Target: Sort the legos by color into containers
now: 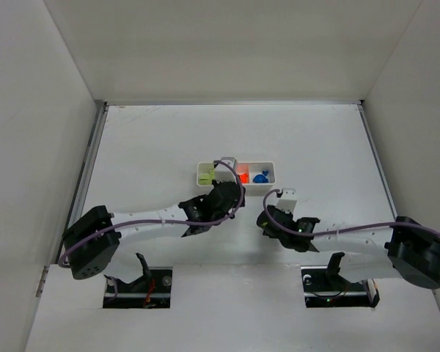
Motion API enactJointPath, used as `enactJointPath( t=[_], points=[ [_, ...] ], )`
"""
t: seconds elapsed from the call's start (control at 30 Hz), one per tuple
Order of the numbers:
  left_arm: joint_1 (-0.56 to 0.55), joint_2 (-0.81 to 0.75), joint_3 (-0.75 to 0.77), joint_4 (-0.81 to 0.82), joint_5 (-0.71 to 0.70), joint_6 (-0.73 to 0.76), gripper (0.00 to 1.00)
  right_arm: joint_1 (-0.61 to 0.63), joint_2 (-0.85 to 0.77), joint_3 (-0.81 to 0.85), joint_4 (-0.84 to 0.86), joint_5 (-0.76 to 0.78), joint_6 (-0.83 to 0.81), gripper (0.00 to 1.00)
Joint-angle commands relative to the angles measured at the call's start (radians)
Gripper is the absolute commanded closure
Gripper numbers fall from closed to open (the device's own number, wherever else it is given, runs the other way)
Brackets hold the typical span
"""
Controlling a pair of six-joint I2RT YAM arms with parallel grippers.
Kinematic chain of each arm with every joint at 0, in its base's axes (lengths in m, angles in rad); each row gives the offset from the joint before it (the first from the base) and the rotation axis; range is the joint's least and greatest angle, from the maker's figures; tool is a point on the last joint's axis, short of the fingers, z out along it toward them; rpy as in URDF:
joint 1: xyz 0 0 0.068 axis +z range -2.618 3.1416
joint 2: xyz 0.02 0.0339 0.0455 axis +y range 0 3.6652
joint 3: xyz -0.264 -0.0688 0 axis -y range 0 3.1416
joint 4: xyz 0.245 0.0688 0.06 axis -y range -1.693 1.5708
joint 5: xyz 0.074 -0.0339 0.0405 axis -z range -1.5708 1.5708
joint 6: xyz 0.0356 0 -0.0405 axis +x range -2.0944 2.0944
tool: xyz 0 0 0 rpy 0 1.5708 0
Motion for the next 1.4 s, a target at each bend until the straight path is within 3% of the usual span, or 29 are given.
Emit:
enactJointPath(
  t=[0.0, 0.33, 0.57, 1.03, 1.27, 1.37],
  points=[
    [0.045, 0.002, 0.073, -0.005, 0.060, 0.023, 0.81, 0.011, 0.037, 0.057, -0.014, 0.021, 0.022, 0.60],
    [0.079, 0.081, 0.143, 0.007, 0.094, 0.023, 0.81, 0.049, 0.140, 0.100, -0.046, 0.030, 0.059, 0.67],
    [0.127, 0.177, 0.191, 0.044, 0.138, -0.009, 0.81, 0.063, 0.178, 0.115, -0.058, 0.038, 0.079, 0.83],
    [0.136, 0.391, 0.363, 0.041, 0.171, -0.001, 0.80, 0.092, -0.207, 0.000, -0.109, 0.079, 0.094, 0.84],
    [0.145, 0.416, 0.398, 0.044, 0.165, 0.023, 0.61, -0.010, -0.271, 0.056, -0.075, 0.062, -0.065, 0.84],
    [0.157, 0.361, 0.364, 0.045, 0.158, 0.014, 0.58, -0.095, -0.276, 0.085, -0.015, 0.016, -0.156, 0.84]
  ],
)
